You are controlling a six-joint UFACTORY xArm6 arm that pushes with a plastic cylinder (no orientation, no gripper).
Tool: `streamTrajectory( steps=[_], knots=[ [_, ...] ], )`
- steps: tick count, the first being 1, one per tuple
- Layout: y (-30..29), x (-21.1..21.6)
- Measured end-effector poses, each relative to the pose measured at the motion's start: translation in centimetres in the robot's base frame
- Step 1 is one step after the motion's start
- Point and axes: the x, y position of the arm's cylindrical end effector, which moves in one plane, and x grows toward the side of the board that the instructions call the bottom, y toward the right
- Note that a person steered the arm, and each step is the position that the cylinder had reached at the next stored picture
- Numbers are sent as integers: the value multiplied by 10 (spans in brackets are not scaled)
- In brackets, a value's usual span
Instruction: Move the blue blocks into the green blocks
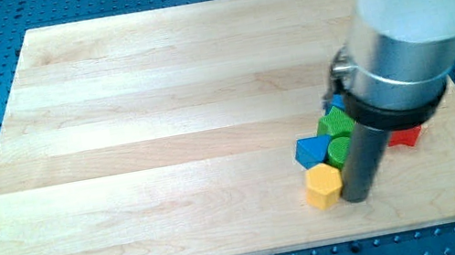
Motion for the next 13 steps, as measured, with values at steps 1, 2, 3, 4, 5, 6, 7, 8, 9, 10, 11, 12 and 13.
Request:
streamTrajectory(
  steps=[1,2,3,4,5,6,7,8,9,10,11,12,13],
  knots=[
    [1,-37],
    [2,-72],
    [2,-109],
    [-63,-118],
    [-137,-72],
    [-117,-42],
    [-64,-37],
    [-53,-37],
    [-31,-37],
    [-7,-41],
    [15,-94],
    [40,-130],
    [45,-146]
  ],
)
